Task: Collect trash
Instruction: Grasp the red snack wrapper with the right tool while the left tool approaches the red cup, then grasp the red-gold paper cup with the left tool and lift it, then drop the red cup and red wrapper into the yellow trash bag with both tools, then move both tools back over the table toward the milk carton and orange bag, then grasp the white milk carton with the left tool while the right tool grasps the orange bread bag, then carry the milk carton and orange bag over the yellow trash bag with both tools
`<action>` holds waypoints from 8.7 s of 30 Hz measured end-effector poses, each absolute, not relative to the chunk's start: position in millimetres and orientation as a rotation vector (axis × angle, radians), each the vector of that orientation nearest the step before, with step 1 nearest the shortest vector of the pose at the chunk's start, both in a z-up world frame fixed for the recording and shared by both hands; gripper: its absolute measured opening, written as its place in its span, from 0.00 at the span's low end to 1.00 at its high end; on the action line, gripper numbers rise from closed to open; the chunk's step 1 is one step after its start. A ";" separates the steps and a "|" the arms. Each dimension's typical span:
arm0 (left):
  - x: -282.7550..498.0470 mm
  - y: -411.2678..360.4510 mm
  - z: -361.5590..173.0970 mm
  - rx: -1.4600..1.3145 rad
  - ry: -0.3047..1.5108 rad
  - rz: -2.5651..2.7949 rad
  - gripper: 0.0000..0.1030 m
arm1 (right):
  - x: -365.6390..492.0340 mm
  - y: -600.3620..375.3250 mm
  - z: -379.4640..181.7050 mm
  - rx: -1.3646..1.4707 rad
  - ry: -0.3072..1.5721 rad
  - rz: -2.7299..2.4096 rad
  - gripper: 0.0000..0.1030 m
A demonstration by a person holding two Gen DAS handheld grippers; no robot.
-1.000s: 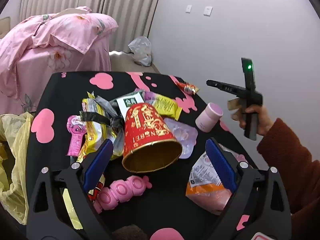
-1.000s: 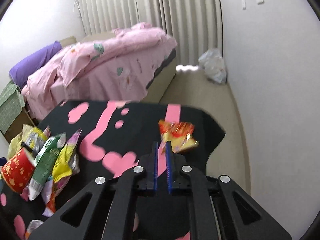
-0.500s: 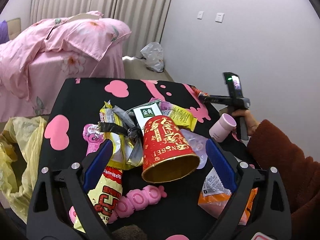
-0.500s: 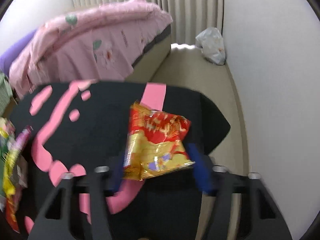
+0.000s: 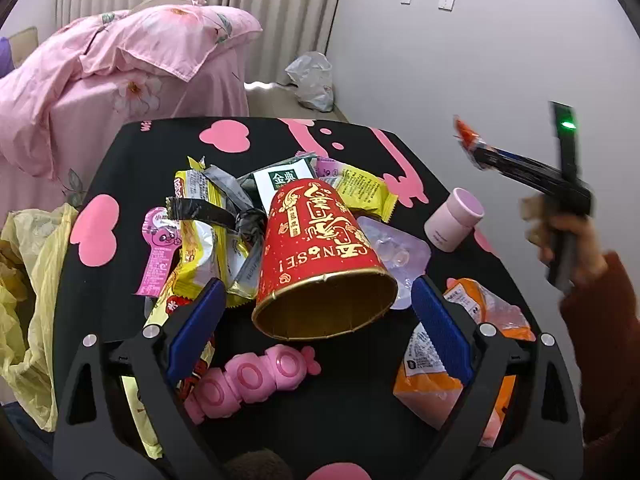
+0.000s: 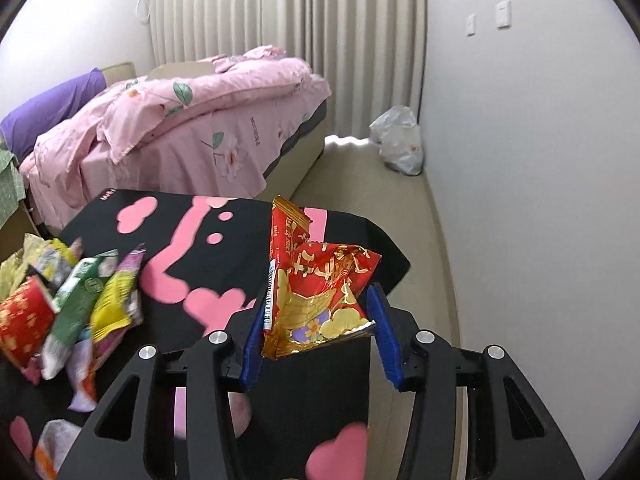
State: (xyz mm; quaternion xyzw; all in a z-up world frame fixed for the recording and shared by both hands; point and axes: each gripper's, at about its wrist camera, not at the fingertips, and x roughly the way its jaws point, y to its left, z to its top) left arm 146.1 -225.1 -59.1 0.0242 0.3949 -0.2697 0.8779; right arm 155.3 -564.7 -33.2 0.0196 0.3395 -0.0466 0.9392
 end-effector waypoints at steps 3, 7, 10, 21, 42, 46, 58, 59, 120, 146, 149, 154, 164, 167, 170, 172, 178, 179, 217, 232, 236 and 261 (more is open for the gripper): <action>149.3 -227.5 -59.9 0.042 0.812 -0.555 0.87 | 126.0 -549.8 -23.3 0.062 0.659 -0.088 0.44; 153.4 -222.7 -62.7 -0.012 0.816 -0.547 0.80 | 93.2 -524.1 -11.4 0.068 0.620 -0.049 0.44; 157.1 -219.3 -67.7 -0.054 0.852 -0.582 0.71 | 77.4 -508.2 -5.3 0.067 0.599 -0.032 0.44; 135.9 -197.2 -29.7 -0.033 0.732 -0.581 0.63 | 48.7 -475.5 2.9 0.165 0.566 0.019 0.45; 112.9 -63.3 22.9 -0.069 0.577 -0.393 0.61 | 53.0 -336.3 36.1 0.061 0.570 0.181 0.45; 118.1 -24.1 22.4 -0.093 0.563 -0.325 0.61 | 66.9 -301.4 41.0 0.022 0.571 0.230 0.45; 157.5 96.2 16.5 -0.227 0.545 -0.102 0.61 | 130.4 -212.3 38.6 -0.024 0.618 0.390 0.45; 161.5 104.2 13.6 -0.235 0.549 -0.082 0.61 | 139.9 -204.1 36.6 -0.023 0.627 0.406 0.45; 175.9 61.0 -23.2 -0.255 0.628 -0.260 0.88 | 127.3 -299.7 25.6 -0.030 0.621 0.364 0.71; 109.8 -158.7 -34.7 0.032 0.730 -0.658 0.88 | -35.8 -462.2 -65.4 0.326 0.795 -0.074 0.71; 111.6 -158.4 -38.1 0.028 0.731 -0.638 0.88 | -46.6 -466.0 -85.1 0.457 0.823 -0.048 0.72; 118.7 -158.8 -48.6 0.003 0.754 -0.616 0.88 | -19.2 -450.2 -96.7 0.477 0.865 0.049 0.71; 127.5 -154.8 -54.2 0.003 0.764 -0.610 0.88 | 52.2 -434.5 -95.2 0.251 0.976 0.067 0.71; 140.9 -165.6 -49.2 -0.013 0.771 -0.620 0.88 | 55.0 -443.7 -85.5 0.235 0.930 0.053 0.71; 158.5 -182.5 -46.0 -0.042 0.781 -0.646 0.88 | 52.6 -451.1 -92.2 0.283 0.912 0.050 0.71; 178.6 -202.9 -47.3 -0.044 0.811 -0.668 0.87 | 46.9 -448.7 -100.8 0.279 0.912 0.050 0.71; 242.1 -252.3 -64.8 0.006 0.966 -0.599 0.74 | 27.7 -448.3 -111.9 0.291 0.903 0.062 0.71; 252.5 -259.6 -70.4 0.014 1.007 -0.583 0.74 | 24.7 -450.1 -112.7 0.301 0.889 0.063 0.71; 104.0 -138.7 14.3 -0.092 0.763 -0.681 0.47 | 2.7 -446.9 -84.5 0.403 0.776 0.091 0.19; 73.1 -89.1 -1.1 -0.065 0.753 -0.575 0.47 | -4.7 -399.6 -15.8 0.228 0.669 0.140 0.17; 85.1 -83.4 -22.1 -0.065 0.832 -0.538 0.47 | -1.9 -391.2 -17.4 0.209 0.676 0.156 0.17; 107.9 -98.1 -39.4 -0.013 0.835 -0.465 0.48 | 0.2 -394.1 -38.8 0.238 0.712 0.147 0.17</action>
